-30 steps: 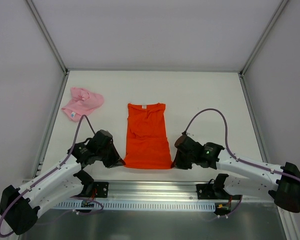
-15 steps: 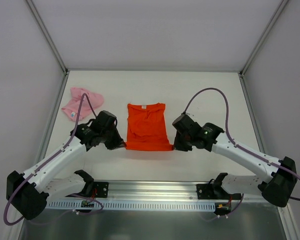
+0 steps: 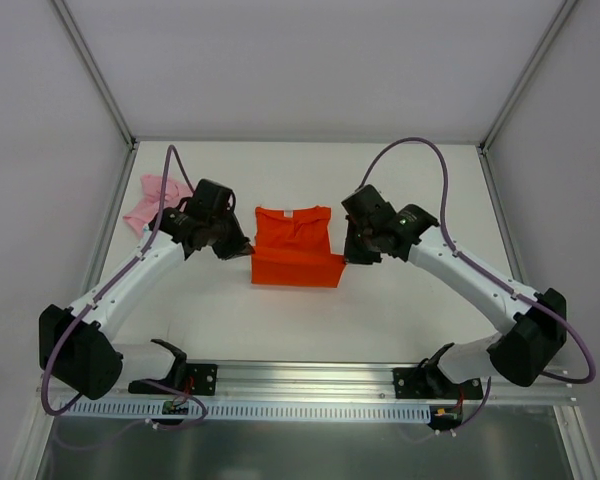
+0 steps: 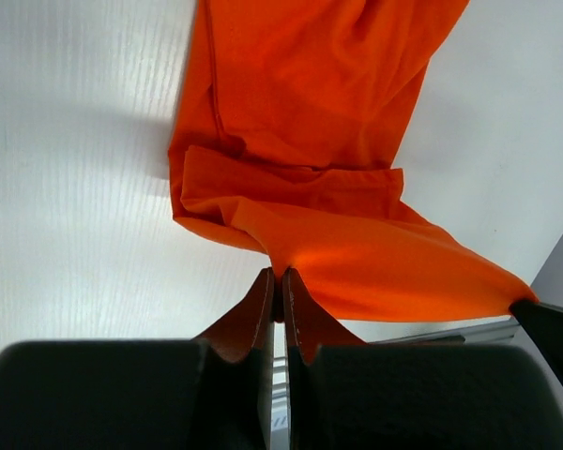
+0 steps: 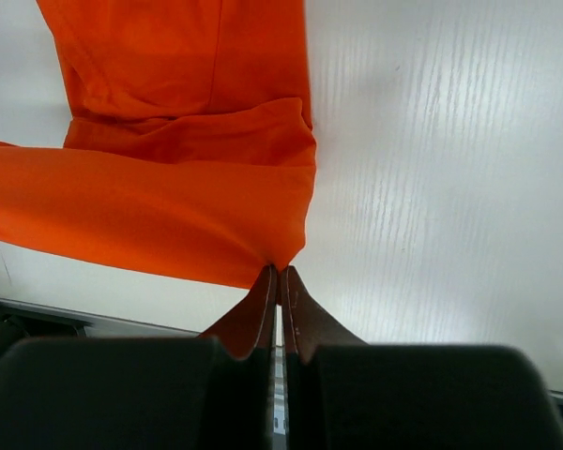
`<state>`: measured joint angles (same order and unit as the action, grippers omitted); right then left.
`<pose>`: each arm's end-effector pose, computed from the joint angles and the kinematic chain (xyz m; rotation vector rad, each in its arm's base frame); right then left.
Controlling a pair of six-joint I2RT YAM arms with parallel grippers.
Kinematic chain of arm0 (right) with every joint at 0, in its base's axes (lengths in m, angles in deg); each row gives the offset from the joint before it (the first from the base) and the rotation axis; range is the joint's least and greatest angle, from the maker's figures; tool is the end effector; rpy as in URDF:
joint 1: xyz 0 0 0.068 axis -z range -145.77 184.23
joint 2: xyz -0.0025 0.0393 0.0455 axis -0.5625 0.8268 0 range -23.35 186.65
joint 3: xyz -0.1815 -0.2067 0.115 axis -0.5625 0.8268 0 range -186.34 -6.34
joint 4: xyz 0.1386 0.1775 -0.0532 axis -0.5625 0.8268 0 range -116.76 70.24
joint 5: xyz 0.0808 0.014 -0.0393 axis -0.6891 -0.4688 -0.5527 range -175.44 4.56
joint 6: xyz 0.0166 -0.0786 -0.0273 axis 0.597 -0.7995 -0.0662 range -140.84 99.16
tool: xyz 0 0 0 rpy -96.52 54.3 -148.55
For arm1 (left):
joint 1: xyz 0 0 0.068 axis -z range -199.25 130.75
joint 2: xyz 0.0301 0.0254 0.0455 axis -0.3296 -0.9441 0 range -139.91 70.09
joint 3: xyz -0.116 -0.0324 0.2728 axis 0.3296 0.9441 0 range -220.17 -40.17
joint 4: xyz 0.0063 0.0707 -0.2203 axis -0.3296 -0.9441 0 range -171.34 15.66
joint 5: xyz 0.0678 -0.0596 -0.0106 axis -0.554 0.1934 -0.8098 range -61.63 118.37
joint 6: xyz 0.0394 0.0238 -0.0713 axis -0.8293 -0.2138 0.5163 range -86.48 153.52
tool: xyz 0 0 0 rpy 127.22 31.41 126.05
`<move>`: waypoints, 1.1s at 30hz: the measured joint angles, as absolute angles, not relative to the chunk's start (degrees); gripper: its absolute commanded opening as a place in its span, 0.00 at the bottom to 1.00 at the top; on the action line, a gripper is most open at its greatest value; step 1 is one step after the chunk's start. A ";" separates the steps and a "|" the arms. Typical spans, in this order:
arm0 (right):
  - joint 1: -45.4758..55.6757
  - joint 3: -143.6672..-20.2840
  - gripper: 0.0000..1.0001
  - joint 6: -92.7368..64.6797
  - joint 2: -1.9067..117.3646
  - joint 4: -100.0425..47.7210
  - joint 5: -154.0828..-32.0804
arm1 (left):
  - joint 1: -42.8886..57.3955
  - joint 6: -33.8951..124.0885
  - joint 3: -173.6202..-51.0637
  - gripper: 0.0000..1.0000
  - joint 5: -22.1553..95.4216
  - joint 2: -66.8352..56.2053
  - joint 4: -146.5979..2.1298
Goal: Fold and stack the t-shirts
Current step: Fold the long partially folded tshirt into a neat square
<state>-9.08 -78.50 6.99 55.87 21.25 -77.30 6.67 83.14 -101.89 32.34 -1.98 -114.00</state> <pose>0.2029 0.1767 0.3107 -0.2865 2.5319 0.3188 0.2190 -0.1122 0.2967 -0.4937 2.5089 -0.6397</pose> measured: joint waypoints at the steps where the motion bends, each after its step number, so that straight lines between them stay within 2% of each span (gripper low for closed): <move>1: -8.51 -79.66 0.01 6.36 56.59 21.71 -77.32 | 6.45 82.73 -102.69 0.00 32.36 -2.62 -113.98; 15: -5.00 -94.55 0.01 -0.64 68.28 23.64 -77.76 | 0.17 78.64 -109.45 0.00 34.28 -8.63 -113.67; 33: -0.47 -107.07 0.01 -7.35 81.90 24.25 -78.79 | -2.89 74.23 -118.13 0.00 35.99 -20.93 -111.70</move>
